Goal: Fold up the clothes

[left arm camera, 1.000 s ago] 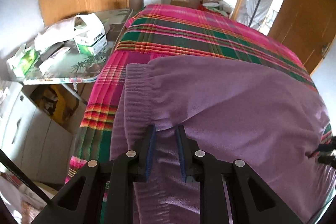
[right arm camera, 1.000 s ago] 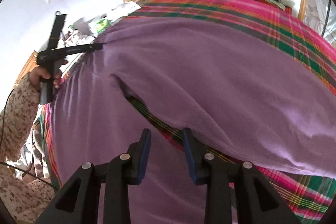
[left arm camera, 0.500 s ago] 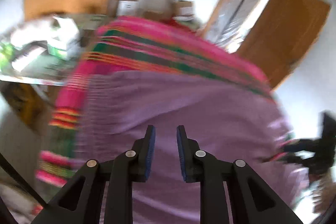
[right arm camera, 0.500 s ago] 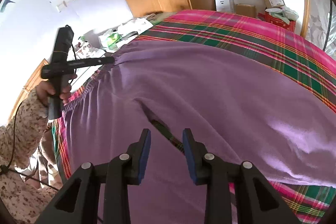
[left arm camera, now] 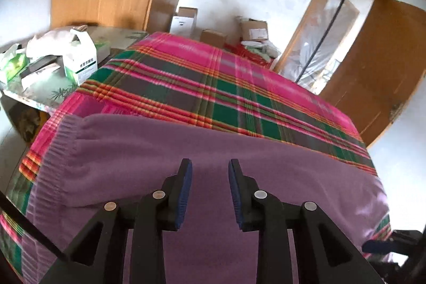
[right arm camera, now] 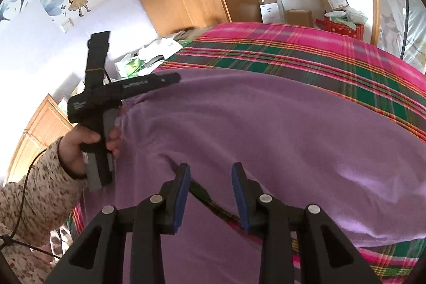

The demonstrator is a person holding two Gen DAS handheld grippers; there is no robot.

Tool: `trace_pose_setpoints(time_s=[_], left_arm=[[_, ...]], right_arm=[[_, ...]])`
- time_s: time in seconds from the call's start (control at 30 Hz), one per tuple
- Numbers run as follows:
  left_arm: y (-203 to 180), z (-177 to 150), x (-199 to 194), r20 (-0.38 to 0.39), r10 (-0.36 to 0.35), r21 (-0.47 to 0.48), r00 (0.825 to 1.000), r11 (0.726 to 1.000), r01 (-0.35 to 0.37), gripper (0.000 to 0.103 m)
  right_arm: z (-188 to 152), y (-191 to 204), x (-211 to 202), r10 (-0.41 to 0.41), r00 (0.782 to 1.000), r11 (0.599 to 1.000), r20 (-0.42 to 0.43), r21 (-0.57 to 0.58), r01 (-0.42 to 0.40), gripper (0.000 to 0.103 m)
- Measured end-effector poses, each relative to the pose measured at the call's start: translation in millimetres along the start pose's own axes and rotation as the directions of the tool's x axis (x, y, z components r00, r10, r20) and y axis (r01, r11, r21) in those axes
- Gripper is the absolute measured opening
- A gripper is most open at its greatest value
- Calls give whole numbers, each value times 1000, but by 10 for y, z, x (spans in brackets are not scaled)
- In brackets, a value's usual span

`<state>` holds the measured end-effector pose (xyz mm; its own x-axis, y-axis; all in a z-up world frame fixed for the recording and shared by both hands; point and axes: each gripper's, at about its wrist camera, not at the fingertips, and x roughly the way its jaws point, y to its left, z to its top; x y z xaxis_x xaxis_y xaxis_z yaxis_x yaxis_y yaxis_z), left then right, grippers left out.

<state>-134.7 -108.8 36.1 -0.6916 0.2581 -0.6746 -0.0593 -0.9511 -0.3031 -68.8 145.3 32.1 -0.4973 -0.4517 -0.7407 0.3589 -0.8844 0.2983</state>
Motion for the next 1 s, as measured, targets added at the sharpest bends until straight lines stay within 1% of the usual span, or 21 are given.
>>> trace_pose_setpoints(time_s=[0.1,0.13,0.17,0.23,0.37,0.53,0.6,0.7,0.83,1.0], left_arm=[[-52,-58,72,7,45,29,999,999,-45,29],[-52,-84,115,-8,65,31,998,997,-65,29],[-49,-95,168,-44,78,30,996,997,-76,29],[-58,-108,140,-46,91,31,995,995,-90,29],[-165,-132,181,-50,176,92,983,981,-171,29],[-140,-162,173,-47,181,90,982,980,-176,29],[-163,-197,154,-43,195,99,980,977,-190,29],[-232,-247,133,-38,241,130,970,963,-234,29],[-287,-291,112,-35,284,158,958,948,-275,29],[-262,-303,99,-36,280,150,959,951,-272,29]], right_arm=[[22,5,50,0,1000,1000,1,-1,0,33],[28,-5,68,-2,1000,1000,1,4,2,33],[34,-15,86,-4,1000,1000,1,9,4,33],[47,-36,122,-8,1000,1000,1,19,8,33],[71,-82,202,-16,1000,999,-2,42,16,33],[63,-163,312,-25,1000,995,-9,96,26,33],[62,-183,353,-27,1000,994,-14,109,28,33],[70,-183,387,-31,999,993,-17,117,33,33],[65,-186,392,-34,999,992,-13,123,35,33],[43,-206,387,-39,999,991,-14,130,41,33]])
